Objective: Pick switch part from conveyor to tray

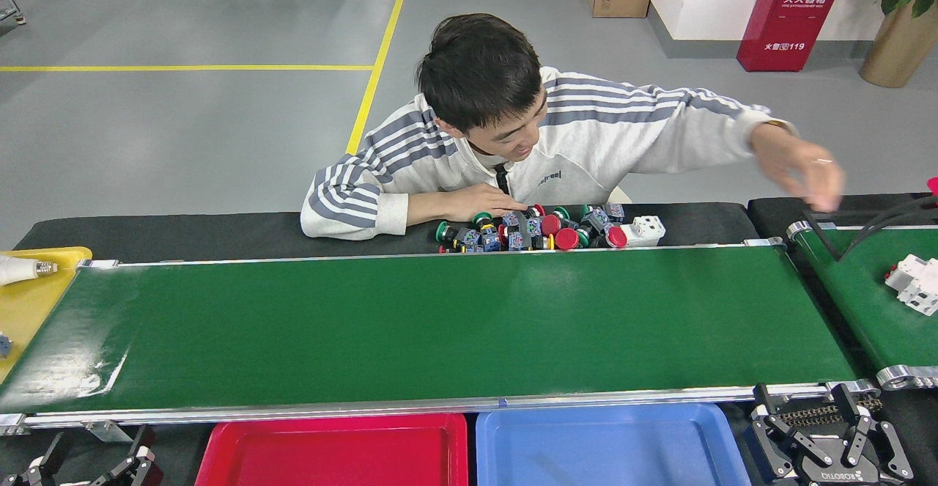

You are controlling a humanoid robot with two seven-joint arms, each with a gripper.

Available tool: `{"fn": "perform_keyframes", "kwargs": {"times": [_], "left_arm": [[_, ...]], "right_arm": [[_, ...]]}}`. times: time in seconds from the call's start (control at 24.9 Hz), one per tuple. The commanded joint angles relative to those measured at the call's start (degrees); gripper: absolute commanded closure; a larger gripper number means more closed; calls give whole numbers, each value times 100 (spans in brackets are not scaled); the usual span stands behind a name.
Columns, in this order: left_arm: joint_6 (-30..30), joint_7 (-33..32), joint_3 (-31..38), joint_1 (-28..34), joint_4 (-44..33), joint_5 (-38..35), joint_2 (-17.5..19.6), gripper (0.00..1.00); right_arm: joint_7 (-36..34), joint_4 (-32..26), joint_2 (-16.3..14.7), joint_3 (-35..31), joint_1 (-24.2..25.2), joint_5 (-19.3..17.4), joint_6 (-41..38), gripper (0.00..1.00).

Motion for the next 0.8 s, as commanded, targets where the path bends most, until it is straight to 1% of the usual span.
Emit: {"fn": "perform_keyframes", "kwargs": {"times": [0.0, 0.04, 0.12, 0.2, 0.28, 0.36, 0.4, 0.48, 0.56, 0.6, 0.68, 0.76], "left_arm": [[16, 48, 16, 5, -60, -24, 87, 0], [25, 48, 16, 23, -60, -32, 79, 0], [33, 118, 25, 49, -51, -120, 70, 0], [69, 285, 43, 49, -60, -147, 61, 0], [69, 522, 51, 40, -69, -147, 61, 0], [95, 742, 51, 40, -69, -147, 61, 0], [77, 760, 51, 40, -60, -147, 61, 0], [69, 768, 51, 40, -60, -191, 96, 0], [95, 777, 43, 40, -60, -331, 131, 0], [130, 795, 43, 49, -60, -445, 123, 0], [279, 804, 34, 66, -43, -735, 123, 0], [288, 804, 34, 75, -16, -797, 123, 0]], "right_arm": [[39, -77, -29, -23, -114, 33, 16, 1], [13, -77, -37, -14, -140, 68, 16, 1], [-198, -68, -2, -14, -140, 367, 69, 1], [-225, -15, 15, -14, -132, 402, 77, 1], [-137, 125, -2, 82, -96, 262, 69, 1], [-181, 126, -37, 179, -96, -46, 60, 1], [-216, 134, -73, 179, -96, -187, 25, 1], [-348, 178, -169, 179, -123, -327, -10, 1], [-699, 301, -231, 206, -167, -327, -72, 3], [-726, 301, -222, 215, -202, -310, -54, 3], [-603, 301, -196, 285, -219, -301, -28, 3], [-436, 328, -196, 338, -228, -310, -2, 2]]}}
